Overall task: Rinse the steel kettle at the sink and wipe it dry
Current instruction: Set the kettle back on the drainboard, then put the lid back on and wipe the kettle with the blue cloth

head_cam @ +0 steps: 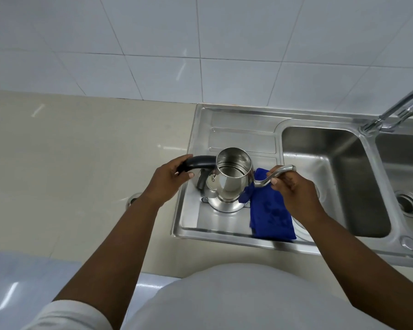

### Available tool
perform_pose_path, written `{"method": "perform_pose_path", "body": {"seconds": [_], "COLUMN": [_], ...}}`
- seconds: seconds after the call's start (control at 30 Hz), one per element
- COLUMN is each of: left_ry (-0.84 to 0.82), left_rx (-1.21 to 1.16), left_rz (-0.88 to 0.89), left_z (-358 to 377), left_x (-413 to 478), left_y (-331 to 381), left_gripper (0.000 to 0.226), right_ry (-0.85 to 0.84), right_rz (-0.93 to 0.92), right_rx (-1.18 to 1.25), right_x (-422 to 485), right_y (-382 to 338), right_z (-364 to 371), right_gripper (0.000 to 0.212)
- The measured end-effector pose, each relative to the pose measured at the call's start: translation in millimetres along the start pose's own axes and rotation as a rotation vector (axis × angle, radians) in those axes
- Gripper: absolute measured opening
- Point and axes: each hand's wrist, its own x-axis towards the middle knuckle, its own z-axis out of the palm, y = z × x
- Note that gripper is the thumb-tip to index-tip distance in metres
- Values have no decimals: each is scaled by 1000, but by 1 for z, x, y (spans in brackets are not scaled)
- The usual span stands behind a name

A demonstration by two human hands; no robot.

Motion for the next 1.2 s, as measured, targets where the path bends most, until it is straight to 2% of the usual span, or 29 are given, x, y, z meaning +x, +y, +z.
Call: {"method": "perform_pose_path", "body": {"seconds": [0.1,0.2,0.43,0.6,0.73,0.9,1.07,1.2], "left_ry": [10,124,215,228,242,275,358,344], "left_rx": [1,-68,103,152,245,294,142,37], "left_rz": [-73,-130,-213,-251,-211,-147,-83,106], "left_z": [-11,-34,-94,-95,-86,-79,-74,-55], "left_x": [-5,-17,-58,-71,-69,-67,-57,-41], "left_y": [-9,-22,-77,-98,-113,-117,-88,-28], "left_gripper": [53,49,50,44,43,35,36,35], "right_ry": [-1,-6,-7,-50,-46,-27,-4,16], "right_rz": [1,9,33,-26,-41,-22,7,4], "right_rx": [-21,-26,-21,-94,-58,-59,5,45], "right_x": [1,1,1,0,0,0,1,0], "right_y": [0,1,-1,-2,-4,-5,1,2], "right_z": [-2,-2,1,-1,0,2,4,6], "right_gripper": [21,22,20,15,20,15,17,18]}}
